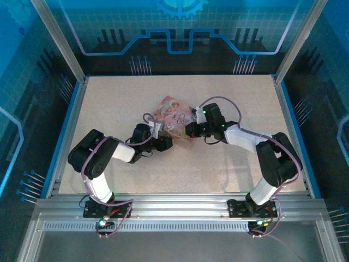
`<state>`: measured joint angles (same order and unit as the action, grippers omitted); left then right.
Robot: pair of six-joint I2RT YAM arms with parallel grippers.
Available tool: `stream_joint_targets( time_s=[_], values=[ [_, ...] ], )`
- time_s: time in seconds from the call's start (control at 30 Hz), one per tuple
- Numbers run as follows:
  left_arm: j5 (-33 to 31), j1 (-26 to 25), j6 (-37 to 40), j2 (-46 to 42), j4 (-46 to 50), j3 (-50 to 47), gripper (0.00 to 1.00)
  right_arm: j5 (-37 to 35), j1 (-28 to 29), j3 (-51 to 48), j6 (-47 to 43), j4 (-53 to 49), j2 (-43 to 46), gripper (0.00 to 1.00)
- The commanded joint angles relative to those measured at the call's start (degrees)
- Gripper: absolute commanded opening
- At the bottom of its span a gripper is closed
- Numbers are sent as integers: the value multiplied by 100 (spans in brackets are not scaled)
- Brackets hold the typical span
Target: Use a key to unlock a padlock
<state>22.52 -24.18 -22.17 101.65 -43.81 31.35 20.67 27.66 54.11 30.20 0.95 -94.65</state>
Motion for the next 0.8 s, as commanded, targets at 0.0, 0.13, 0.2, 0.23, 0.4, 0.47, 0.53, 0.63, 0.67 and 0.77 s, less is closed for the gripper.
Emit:
stream_joint_targets(
  time_s=[0.0,0.13,0.2,0.23,0.4,0.47,0.53,0.63,0.67,0.77],
  values=[
    [19,-55,-142,-5,-338,186,40,-150,20,38,-110,-226,-71,0],
    [6,-62,-193,4,-340,204,37,-156,38,32,-119,-219,-62,0],
    [6,-69,-238,9,-362,214,36,-151,60,30,-136,-209,-53,0],
    [21,-67,-252,13,-367,222,35,-154,71,41,-149,-207,-53,0],
    [72,-71,-317,-4,-358,236,33,-145,117,51,-211,-162,-21,0],
    [89,-95,-331,-42,-324,240,32,-141,133,41,-227,-92,23,0],
    [98,-119,-366,-91,-270,240,32,-141,140,44,-255,-35,82,0],
    [81,-160,-409,-138,-237,231,32,-159,161,53,-286,-8,140,0],
    [64,-172,-436,-142,-258,231,33,-174,170,59,-284,-14,136,0],
    [20,-179,-535,-84,-379,231,39,-183,178,70,-227,-48,83,0]
  ],
)
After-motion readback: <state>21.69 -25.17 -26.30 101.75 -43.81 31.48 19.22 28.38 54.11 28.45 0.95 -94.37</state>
